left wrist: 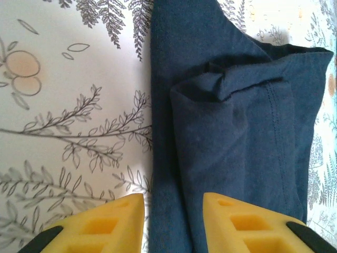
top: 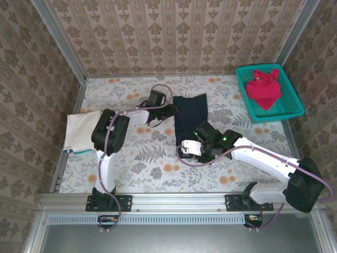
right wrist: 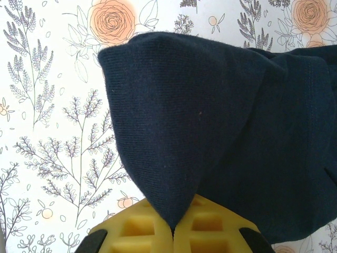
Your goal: Fold and stack the t-shirts
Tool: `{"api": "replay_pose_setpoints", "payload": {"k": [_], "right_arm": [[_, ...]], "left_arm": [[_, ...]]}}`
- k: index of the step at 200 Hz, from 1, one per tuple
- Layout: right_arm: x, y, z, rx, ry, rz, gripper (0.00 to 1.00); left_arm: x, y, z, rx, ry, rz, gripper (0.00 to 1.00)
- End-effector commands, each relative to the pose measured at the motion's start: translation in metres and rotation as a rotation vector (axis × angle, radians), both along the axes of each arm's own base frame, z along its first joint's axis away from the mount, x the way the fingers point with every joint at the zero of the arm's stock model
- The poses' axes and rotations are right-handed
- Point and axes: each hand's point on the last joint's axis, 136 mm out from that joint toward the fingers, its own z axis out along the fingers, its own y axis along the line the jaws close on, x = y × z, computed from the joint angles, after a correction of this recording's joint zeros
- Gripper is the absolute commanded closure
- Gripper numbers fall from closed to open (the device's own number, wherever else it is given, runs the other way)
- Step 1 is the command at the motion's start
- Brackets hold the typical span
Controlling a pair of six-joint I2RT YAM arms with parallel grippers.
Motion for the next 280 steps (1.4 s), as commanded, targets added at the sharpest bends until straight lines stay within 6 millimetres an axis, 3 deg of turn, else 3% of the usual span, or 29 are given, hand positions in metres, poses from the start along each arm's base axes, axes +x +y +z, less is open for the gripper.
{"api": "replay_pose_setpoints", "payload": {"k": [1,42,66,107,134,140,202,280], "right_arm": [[-0.004,0.0,0.004,0.008,0.024,0.008,1.0],[0.003,0.002,0.008,0.007,0.01,0.014,1.0],[0.009,0.004,0.012,0.008,0.001,0.014,1.0],[0.034,0.004,0.03,-0.008,-0.061,0.023,1.0],[0.069,-0.004,0.05,-0.03,-0.137,-0.002,1.0],[0.079,-0.006,0.044,-0.053,-0.131,-0.008,1.0],[0.174,-0.02,0.063,-0.106,-0.192,-0.025,1.0],[0.26,-0.019,0.049,-0.129,-0.192,-0.023,1.0]], "left_arm": [[-0.001,-0.005,-0.011,-0.001,0.052,-0.008,0.67],[-0.001,-0.015,-0.032,-0.031,0.112,-0.03,0.78],[-0.004,-0.012,-0.05,-0.015,0.146,-0.03,1.0],[-0.011,-0.005,-0.069,0.024,0.168,-0.069,1.0],[-0.016,0.002,-0.081,0.054,0.183,-0.095,1.0],[-0.017,0.004,-0.084,0.059,0.189,-0.096,1.0],[-0.021,0.018,-0.107,0.007,0.279,-0.082,1.0],[-0.017,0.032,-0.109,-0.008,0.356,-0.048,1.0]]}}
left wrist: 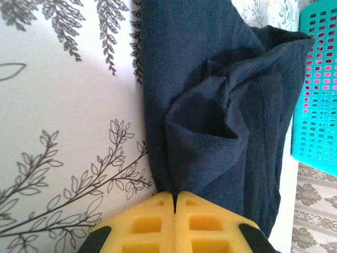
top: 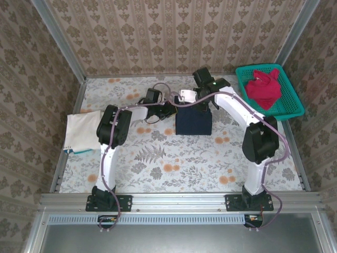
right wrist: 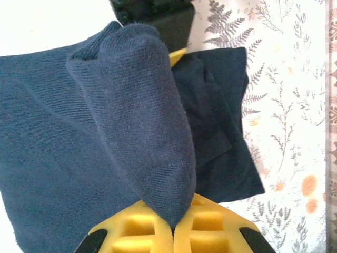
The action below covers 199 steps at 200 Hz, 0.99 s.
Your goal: Fold and stack the t-shirts
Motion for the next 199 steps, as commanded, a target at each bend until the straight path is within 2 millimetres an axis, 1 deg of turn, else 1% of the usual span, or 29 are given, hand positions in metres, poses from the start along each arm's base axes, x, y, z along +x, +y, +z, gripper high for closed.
{"api": "replay_pose_setpoints", "payload": {"k": [1,29,55,94,138,169,179,199], "right_arm": [[0.016,0.0,-0.002,-0.016,0.005,0.027,1.0],[0.036,0.002,-0.016,-0.022,0.018,0.015,1.0],[0.052,0.006,-0.025,0.004,0.008,0.003,1.0],[0.076,0.004,-0.032,0.0,-0.035,-0.021,1.0],[0.093,0.003,-0.036,0.008,-0.069,-0.04,1.0],[0.103,0.004,-0.044,0.003,-0.08,-0.047,1.0],[0.107,0.004,-0.043,0.004,-0.094,-0.057,1.0],[0.109,0.007,-0.039,0.02,-0.104,-0.058,1.0]], "left_arm": [[-0.029,0.043,-0.091,0.201,0.238,0.072,1.0],[-0.03,0.042,-0.092,0.203,0.25,0.062,1.0],[-0.03,0.043,-0.093,0.204,0.262,0.063,1.0],[-0.03,0.041,-0.093,0.2,0.271,0.054,1.0],[-0.03,0.04,-0.093,0.192,0.279,0.05,1.0],[-0.029,0.039,-0.093,0.188,0.28,0.046,1.0],[-0.029,0.039,-0.093,0.185,0.28,0.042,1.0],[-0.028,0.038,-0.092,0.185,0.279,0.041,1.0]]}}
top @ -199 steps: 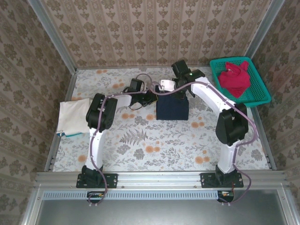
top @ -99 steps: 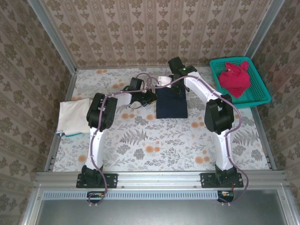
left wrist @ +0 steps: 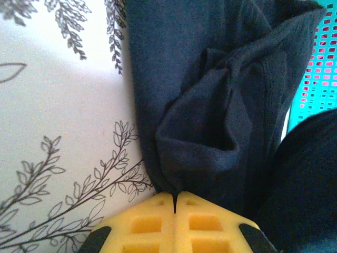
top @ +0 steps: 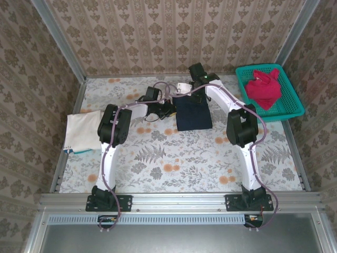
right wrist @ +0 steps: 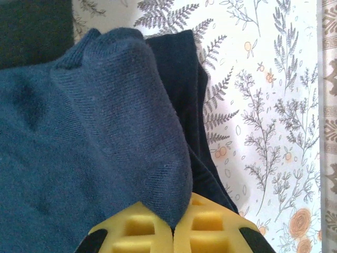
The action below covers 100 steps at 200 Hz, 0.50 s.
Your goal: Fold and stack the t-shirts
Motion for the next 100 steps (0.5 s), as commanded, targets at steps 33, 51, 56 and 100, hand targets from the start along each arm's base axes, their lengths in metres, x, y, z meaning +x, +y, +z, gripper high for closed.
{"api": "replay_pose_setpoints", "payload": {"k": [33,51,56,100], "right_arm": [[0.021,0.012,0.028,0.085,-0.116,0.003,1.0],[0.024,0.018,0.032,0.121,-0.128,0.011,1.0],[0.025,0.019,0.031,0.126,-0.13,0.011,1.0],[0.042,0.023,0.01,0.126,-0.123,-0.013,1.0]], "left_arm": [[-0.027,0.038,-0.092,0.195,0.209,0.056,1.0],[-0.026,0.038,-0.092,0.189,0.214,0.053,1.0],[-0.026,0.037,-0.092,0.188,0.215,0.052,1.0],[-0.027,0.039,-0.092,0.192,0.221,0.053,1.0]]}}
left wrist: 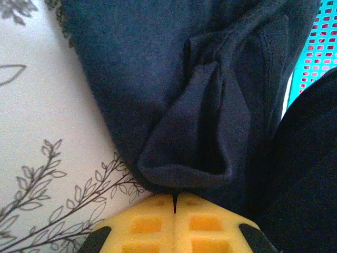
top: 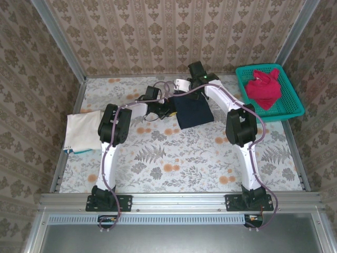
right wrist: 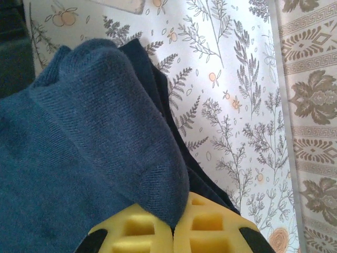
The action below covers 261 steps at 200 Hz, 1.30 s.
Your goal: Fold and stack the t-shirts
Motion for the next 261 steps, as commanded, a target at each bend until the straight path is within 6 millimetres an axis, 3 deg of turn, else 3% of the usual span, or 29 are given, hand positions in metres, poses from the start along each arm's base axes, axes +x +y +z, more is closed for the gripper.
{"api": "replay_pose_setpoints", "payload": {"k": [1,35,58,69,94,121,136,147,164,179,196,226,261], "right_arm": [[0.02,0.009,-0.002,0.048,-0.039,-0.012,0.99],[0.032,0.01,-0.019,0.049,-0.042,-0.037,0.9],[0.035,0.015,-0.023,0.075,-0.046,-0.049,0.71],[0.04,0.019,-0.013,0.115,-0.081,-0.058,0.59],[0.041,0.021,0.014,0.192,-0.154,-0.091,0.2],[0.038,0.011,0.051,0.34,-0.227,-0.184,0.09],[0.033,0.0,0.061,0.434,-0.233,-0.271,0.06],[0.031,-0.011,0.066,0.515,-0.22,-0.371,0.05],[0.028,-0.034,0.065,0.633,-0.162,-0.584,0.05],[0.022,-0.056,0.051,0.688,-0.062,-0.776,0.03],[0.014,-0.076,0.029,0.709,0.052,-0.908,0.07],[-0.001,-0.085,-0.009,0.71,0.236,-1.011,0.25],[-0.015,-0.089,-0.042,0.719,0.364,-1.112,0.48]], "left_arm": [[-0.027,0.039,-0.091,0.208,0.189,0.063,1.0],[-0.025,0.04,-0.091,0.206,0.191,0.072,1.0],[-0.024,0.04,-0.089,0.203,0.188,0.078,1.0],[-0.023,0.04,-0.088,0.203,0.185,0.078,1.0],[-0.023,0.042,-0.086,0.203,0.181,0.087,1.0],[-0.022,0.047,-0.077,0.195,0.155,0.1,1.0],[-0.023,0.05,-0.068,0.184,0.137,0.111,1.0],[-0.024,0.053,-0.06,0.177,0.123,0.121,1.0],[-0.024,0.058,-0.044,0.166,0.091,0.137,0.89],[-0.022,0.066,-0.029,0.153,0.052,0.184,0.82],[-0.017,0.073,-0.008,0.136,-0.001,0.227,0.69],[-0.008,0.074,0.022,0.13,-0.062,0.259,0.4],[0.0,0.058,0.034,0.168,-0.11,0.232,0.3]]}}
